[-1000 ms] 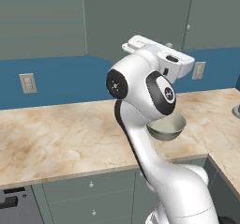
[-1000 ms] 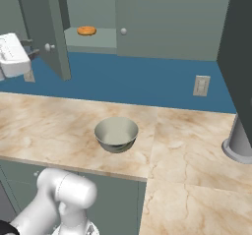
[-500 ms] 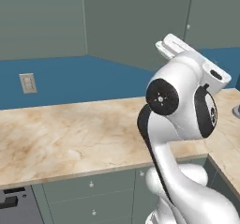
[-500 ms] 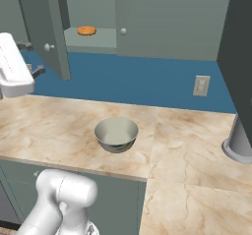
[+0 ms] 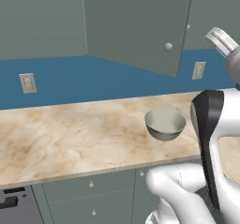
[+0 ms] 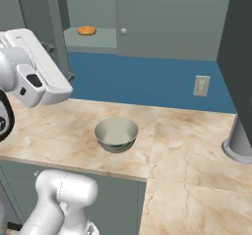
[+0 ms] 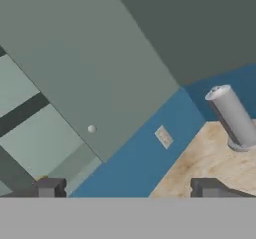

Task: Open the cabinet. Pick the banana and kiwi from the cabinet and place them into the bowl. Then close the cabinet.

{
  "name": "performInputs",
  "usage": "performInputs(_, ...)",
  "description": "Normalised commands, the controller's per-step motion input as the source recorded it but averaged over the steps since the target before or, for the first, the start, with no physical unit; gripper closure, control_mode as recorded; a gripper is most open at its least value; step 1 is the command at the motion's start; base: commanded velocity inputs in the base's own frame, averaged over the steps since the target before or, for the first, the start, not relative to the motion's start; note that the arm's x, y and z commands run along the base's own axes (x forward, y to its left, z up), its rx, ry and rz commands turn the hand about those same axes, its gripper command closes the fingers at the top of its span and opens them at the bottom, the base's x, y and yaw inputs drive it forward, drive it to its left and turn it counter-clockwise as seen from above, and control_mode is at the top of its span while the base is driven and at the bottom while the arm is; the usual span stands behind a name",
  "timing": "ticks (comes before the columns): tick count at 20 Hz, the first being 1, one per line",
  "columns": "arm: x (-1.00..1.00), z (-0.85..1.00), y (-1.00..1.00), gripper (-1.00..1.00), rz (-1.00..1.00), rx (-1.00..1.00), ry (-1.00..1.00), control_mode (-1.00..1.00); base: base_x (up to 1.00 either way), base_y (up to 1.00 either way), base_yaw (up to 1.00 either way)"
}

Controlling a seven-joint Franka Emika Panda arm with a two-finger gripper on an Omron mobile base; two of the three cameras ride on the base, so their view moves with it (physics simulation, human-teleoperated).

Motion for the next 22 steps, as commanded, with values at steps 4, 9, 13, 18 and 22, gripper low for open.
performInputs(4,0.04,-0.43,-0.25,-1.0,0.36,0.14,0.02,-1.0,0.0,0.0,0.0)
performInputs(9,0.29,-0.25,-0.23,-1.0,0.33,0.23,0.02,-1.0,0.0,0.0,0.0)
performInputs(13,0.42,-0.03,-0.02,-1.0,0.28,0.27,0.04,-1.0,0.0,0.0,0.0)
performInputs(18,0.51,-0.11,0.13,-1.0,0.26,0.21,0.08,-1.0,0.0,0.0,0.0)
performInputs(22,0.66,-0.2,0.17,-1.0,0.23,0.16,0.04,-1.0,0.0,0.0,0.0)
